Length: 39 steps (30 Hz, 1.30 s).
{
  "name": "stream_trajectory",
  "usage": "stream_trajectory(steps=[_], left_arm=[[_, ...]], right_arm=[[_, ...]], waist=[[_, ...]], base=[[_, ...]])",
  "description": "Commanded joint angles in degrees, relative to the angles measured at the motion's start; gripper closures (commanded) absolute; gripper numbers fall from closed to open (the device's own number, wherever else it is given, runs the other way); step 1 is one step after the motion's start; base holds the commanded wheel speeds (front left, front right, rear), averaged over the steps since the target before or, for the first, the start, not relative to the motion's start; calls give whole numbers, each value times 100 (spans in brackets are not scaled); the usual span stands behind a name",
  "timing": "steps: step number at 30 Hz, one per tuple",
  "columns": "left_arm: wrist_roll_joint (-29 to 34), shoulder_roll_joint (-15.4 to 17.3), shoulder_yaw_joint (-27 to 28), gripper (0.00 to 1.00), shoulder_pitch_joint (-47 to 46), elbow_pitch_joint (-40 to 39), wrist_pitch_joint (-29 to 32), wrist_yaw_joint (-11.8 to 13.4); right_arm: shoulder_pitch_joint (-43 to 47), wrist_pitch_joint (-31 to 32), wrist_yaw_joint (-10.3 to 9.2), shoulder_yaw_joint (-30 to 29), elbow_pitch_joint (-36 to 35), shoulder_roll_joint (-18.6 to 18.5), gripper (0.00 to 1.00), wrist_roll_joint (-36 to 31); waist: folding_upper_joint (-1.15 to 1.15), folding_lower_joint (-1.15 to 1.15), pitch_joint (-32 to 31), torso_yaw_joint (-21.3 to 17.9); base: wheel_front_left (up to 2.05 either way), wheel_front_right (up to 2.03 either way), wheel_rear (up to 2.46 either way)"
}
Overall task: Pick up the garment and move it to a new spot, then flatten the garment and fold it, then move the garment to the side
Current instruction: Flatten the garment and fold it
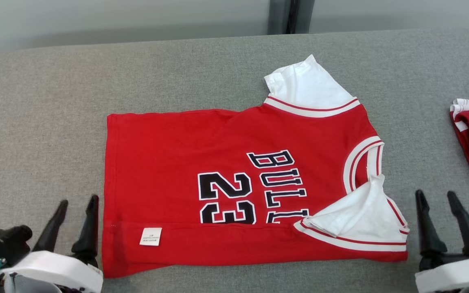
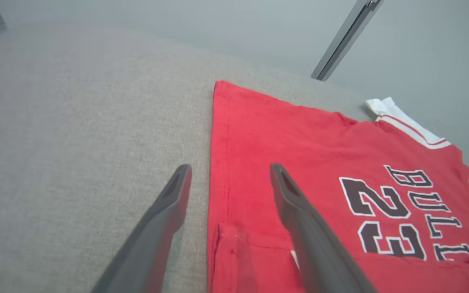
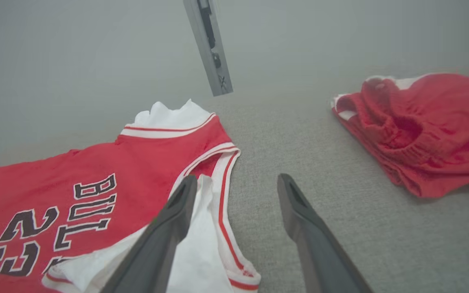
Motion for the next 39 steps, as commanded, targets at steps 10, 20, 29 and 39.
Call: stream_trajectory(steps=[10, 20, 29, 39], left_arm=[[984, 7, 87, 0, -820, -71, -1135, 207], [1273, 3, -158, 0, -1006, 65, -1099, 296], [1306, 46, -234, 0, -1263, 112, -995, 233], [502, 85, -539, 0, -2703, 1545, 219, -806]], right_arm=[[-813, -172, -1, -24, -604, -36, 0, -572], [-941, 45, -1, -5, -464, -104, 0, -545], [-1006, 76, -1, 41, -416, -119, 0, -486], [-1255, 29, -1, 255, -381, -103, 0, -438]], waist=[[0, 0, -190, 78], [0, 0, -268, 191], [0, 0, -193, 159], [0, 0, 303, -135]], base=[[0, 0, 0], [0, 0, 0], [0, 0, 0], [0, 0, 0]])
